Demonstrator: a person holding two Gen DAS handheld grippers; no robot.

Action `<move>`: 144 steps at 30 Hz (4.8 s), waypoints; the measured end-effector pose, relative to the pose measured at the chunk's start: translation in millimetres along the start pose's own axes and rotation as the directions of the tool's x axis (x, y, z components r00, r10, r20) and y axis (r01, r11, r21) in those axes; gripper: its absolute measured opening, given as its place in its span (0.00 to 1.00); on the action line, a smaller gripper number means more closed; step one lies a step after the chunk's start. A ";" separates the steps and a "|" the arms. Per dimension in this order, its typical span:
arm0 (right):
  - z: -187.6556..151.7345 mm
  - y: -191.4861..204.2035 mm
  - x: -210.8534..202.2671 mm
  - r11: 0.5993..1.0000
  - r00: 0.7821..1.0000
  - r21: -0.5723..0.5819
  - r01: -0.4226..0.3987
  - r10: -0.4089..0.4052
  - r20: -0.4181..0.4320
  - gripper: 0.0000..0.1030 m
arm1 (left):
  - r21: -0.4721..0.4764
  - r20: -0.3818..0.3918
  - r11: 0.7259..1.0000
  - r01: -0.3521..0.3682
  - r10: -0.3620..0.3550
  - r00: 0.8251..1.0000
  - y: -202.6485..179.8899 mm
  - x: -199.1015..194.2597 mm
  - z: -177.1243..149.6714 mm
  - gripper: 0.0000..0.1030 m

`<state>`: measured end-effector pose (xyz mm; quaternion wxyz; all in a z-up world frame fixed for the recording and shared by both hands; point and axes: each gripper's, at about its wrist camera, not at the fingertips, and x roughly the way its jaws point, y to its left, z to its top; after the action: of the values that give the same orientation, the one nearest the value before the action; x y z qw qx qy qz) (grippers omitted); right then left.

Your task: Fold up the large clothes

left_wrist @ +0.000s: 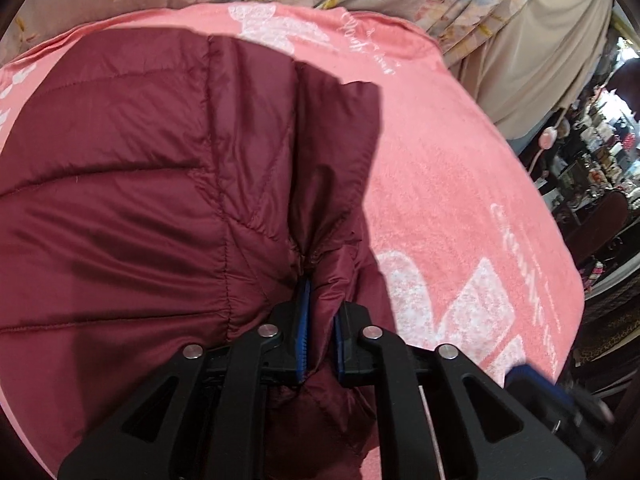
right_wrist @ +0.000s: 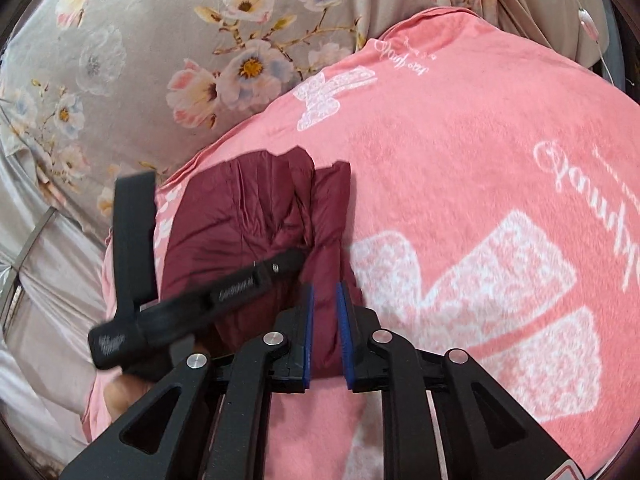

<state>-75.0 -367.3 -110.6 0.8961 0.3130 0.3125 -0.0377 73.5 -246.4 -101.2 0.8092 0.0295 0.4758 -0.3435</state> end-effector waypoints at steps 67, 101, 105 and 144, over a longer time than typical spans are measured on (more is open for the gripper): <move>69.8 25.2 124.3 0.980 0.982 0.065 0.187 -0.186 -0.023 0.04 | -0.219 0.195 0.928 -0.302 0.345 0.918 122.6 -96.8 42.0 0.78; 39.1 -6.3 169.4 0.979 0.980 -0.043 0.200 -0.200 0.018 0.04 | -0.178 0.142 0.902 -0.392 0.418 0.897 119.0 -14.3 17.0 0.89; 36.0 -5.5 168.7 0.979 0.980 -0.055 0.197 -0.195 0.035 0.05 | -0.175 0.146 0.900 -0.399 0.424 0.894 118.9 -13.2 16.8 0.89; -8.6 18.4 123.3 0.952 0.973 -0.246 0.183 -0.211 -0.091 0.12 | 0.012 0.054 0.900 -0.436 0.435 0.899 73.7 -45.7 -24.7 0.88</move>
<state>24.1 -331.8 -177.9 0.8988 0.1731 0.3963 -0.0713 83.8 -156.9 -99.2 0.8767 0.1361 0.4328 -0.1600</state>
